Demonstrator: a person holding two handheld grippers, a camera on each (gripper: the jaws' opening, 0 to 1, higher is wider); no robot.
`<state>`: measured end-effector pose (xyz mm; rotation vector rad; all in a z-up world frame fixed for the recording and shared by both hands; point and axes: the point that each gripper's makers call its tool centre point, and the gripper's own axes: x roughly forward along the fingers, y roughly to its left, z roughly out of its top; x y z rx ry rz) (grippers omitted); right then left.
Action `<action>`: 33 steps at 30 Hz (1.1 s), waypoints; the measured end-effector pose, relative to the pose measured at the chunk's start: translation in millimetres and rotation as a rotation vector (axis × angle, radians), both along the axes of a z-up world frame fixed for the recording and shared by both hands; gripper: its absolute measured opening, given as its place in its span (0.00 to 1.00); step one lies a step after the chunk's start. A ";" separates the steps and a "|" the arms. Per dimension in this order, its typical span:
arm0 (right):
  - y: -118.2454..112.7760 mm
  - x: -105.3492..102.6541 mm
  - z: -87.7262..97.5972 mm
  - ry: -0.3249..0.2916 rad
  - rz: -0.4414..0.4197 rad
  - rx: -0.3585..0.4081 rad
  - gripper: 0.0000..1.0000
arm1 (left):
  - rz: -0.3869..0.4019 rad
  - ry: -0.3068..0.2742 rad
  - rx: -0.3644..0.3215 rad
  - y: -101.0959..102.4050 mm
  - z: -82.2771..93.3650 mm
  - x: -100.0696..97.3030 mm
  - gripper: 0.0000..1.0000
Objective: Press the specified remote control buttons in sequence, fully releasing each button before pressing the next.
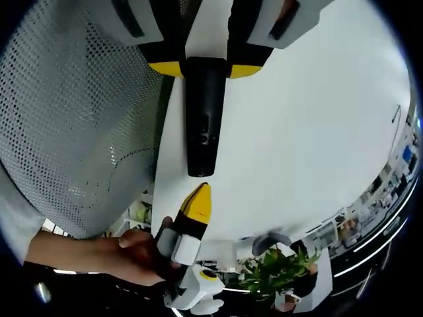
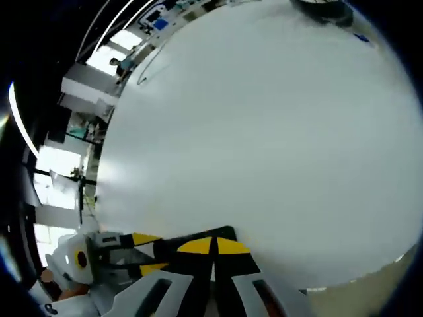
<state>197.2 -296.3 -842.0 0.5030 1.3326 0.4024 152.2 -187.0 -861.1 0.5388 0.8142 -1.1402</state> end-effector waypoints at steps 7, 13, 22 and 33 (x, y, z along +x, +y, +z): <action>3.7 -7.0 -8.1 0.015 0.079 -0.075 0.00 | -0.018 -0.051 -0.031 -1.2 -0.4 -0.6 0.23; 7.8 -6.2 -8.9 -0.019 0.119 -0.108 0.00 | -0.013 -0.053 -0.060 -1.9 0.3 0.3 0.24; 4.0 -3.5 -10.1 -0.010 0.089 -0.095 0.00 | -0.005 -0.046 -0.073 -1.7 0.2 0.7 0.24; 1.4 -2.1 -11.2 -0.015 0.045 -0.089 0.00 | 0.000 -0.038 -0.068 -1.1 0.8 0.4 0.23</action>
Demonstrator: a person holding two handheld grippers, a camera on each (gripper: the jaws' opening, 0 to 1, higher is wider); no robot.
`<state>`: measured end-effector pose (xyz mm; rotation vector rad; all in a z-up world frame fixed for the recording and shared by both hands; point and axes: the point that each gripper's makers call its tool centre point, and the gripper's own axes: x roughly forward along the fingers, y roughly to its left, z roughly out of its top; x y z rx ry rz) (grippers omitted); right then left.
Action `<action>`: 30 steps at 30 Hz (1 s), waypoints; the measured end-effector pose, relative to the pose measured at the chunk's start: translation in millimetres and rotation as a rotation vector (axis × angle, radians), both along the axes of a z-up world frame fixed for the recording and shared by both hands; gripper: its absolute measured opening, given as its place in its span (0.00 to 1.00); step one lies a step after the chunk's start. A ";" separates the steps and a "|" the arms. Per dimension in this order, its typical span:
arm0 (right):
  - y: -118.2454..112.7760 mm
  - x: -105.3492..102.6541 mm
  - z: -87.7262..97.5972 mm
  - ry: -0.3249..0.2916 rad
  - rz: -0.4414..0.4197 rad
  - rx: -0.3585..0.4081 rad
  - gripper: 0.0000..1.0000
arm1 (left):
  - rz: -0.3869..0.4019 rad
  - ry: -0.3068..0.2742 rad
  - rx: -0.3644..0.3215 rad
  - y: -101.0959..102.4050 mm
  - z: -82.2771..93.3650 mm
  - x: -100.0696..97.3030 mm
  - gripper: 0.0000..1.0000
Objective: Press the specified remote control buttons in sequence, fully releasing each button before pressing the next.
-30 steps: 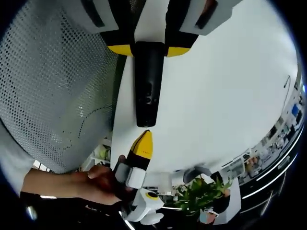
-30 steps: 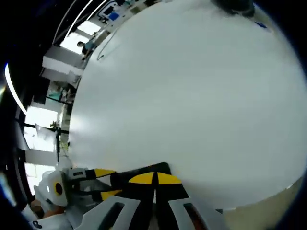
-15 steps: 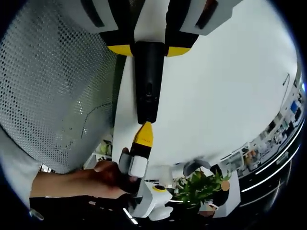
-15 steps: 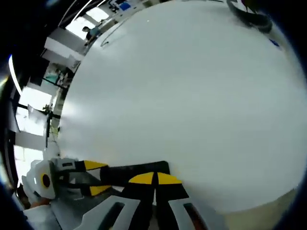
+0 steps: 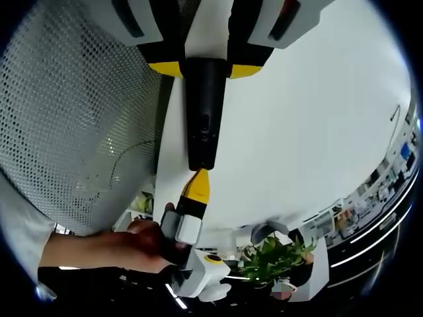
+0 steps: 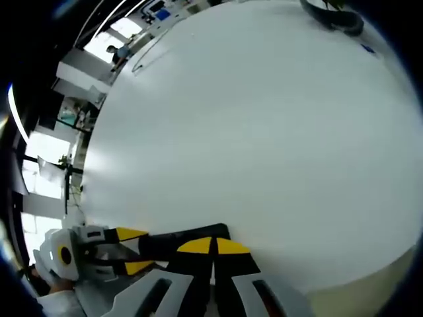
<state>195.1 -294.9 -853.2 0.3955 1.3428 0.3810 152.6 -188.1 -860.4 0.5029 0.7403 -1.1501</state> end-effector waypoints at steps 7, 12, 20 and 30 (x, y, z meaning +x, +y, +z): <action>1.5 -1.1 1.0 -0.014 0.039 -0.004 0.00 | -0.003 0.000 -0.005 0.3 0.5 -0.8 0.24; 0.8 -1.8 1.3 -0.025 0.049 0.001 0.00 | 0.001 -0.010 -0.013 0.2 0.8 -1.2 0.24; 1.3 9.5 2.8 -0.175 0.136 -0.126 0.00 | 0.008 -0.007 -0.010 -0.3 0.4 0.2 0.24; 8.6 5.3 1.1 -0.171 0.203 -0.152 0.00 | 0.021 -0.005 -0.005 -0.9 -0.3 0.7 0.24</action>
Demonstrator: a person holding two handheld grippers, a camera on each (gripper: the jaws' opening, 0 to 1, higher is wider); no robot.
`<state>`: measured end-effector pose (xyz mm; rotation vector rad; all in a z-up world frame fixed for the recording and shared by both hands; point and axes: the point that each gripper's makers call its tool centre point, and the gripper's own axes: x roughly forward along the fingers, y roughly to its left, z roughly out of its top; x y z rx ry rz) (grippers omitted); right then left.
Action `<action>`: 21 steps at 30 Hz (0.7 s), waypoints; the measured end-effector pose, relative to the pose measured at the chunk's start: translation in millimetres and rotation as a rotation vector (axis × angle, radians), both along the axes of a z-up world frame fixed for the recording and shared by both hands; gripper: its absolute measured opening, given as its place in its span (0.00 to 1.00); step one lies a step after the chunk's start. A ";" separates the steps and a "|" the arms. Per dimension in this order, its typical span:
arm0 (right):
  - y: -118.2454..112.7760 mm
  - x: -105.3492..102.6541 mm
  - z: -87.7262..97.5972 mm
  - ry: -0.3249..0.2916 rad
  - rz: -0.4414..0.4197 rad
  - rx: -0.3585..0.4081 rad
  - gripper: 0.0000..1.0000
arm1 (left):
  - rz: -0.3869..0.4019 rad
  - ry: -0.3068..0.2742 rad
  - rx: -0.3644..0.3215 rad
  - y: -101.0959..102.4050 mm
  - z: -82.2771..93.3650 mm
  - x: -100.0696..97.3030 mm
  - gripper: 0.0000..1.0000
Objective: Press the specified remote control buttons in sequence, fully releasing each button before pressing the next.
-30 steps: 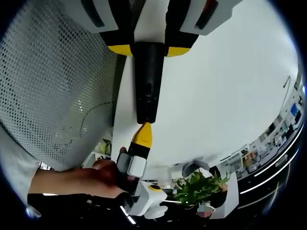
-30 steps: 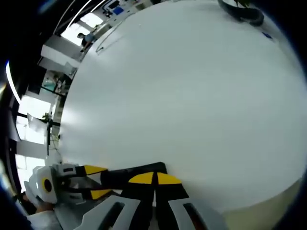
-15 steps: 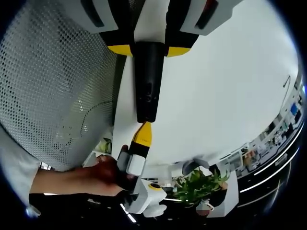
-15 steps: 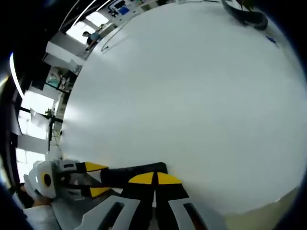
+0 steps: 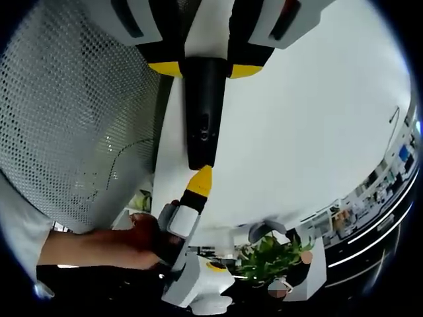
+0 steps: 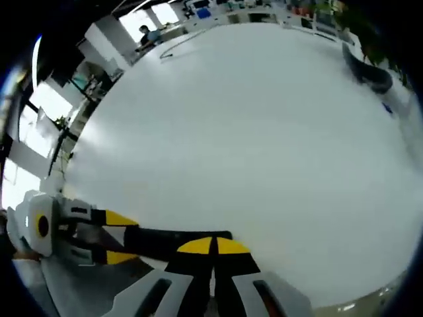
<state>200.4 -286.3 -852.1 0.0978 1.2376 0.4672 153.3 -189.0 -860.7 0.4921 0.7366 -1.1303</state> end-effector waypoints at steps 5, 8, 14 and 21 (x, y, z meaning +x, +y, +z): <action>3.4 -5.6 1.0 0.072 -0.042 0.067 0.00 | 0.001 -0.001 -0.001 -0.9 -0.1 -0.1 0.25; 4.3 -5.9 0.8 0.067 -0.031 0.056 0.00 | 0.002 -0.002 -0.004 -1.5 -0.2 0.3 0.25; 2.8 -6.8 -0.6 0.079 -0.038 0.050 0.00 | 0.001 -0.005 -0.009 -3.5 0.0 0.3 0.25; 1.3 -8.3 -0.2 0.112 -0.082 0.088 0.00 | -0.002 -0.005 -0.006 -4.0 -0.2 0.3 0.25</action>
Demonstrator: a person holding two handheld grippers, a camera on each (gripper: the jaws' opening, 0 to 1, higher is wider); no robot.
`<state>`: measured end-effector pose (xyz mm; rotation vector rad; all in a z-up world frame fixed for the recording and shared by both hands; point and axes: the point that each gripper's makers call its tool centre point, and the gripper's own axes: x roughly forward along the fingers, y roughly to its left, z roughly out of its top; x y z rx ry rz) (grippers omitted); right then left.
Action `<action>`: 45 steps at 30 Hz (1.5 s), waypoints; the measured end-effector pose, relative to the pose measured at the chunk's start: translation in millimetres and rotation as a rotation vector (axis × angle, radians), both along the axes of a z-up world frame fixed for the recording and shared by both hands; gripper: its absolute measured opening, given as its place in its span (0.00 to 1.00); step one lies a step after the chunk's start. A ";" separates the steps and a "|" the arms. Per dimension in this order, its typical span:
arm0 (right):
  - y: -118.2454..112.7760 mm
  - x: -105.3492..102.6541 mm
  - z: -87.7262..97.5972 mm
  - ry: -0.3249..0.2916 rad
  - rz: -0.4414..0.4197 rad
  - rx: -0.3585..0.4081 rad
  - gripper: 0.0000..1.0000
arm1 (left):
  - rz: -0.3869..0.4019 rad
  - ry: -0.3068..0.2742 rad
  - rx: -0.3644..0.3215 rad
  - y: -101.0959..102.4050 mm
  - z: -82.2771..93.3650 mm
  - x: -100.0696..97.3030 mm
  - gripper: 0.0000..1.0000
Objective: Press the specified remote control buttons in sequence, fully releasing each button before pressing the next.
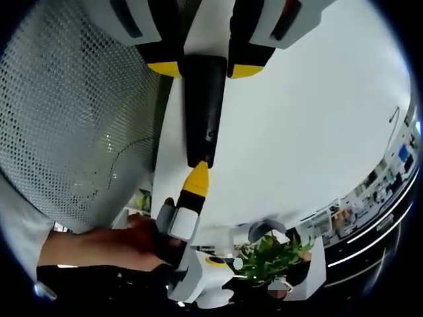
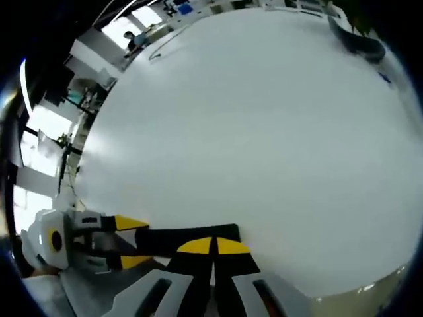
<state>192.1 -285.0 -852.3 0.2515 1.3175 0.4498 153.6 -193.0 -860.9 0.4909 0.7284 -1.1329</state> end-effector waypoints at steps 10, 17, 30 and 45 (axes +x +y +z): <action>3.6 1.2 -0.8 -0.076 0.084 -0.073 0.00 | 0.004 -0.002 0.001 0.2 0.0 1.1 0.25; 1.6 2.1 -0.7 -0.078 0.084 -0.042 0.00 | 0.004 -0.001 0.005 0.6 -0.1 0.9 0.24; 18.2 -10.2 2.1 -0.039 0.135 -0.014 0.00 | -0.001 -0.003 0.001 1.3 0.2 -0.1 0.24; 13.4 -6.8 0.9 -0.044 0.126 -0.031 0.00 | -0.001 -0.004 -0.002 1.3 0.7 0.0 0.24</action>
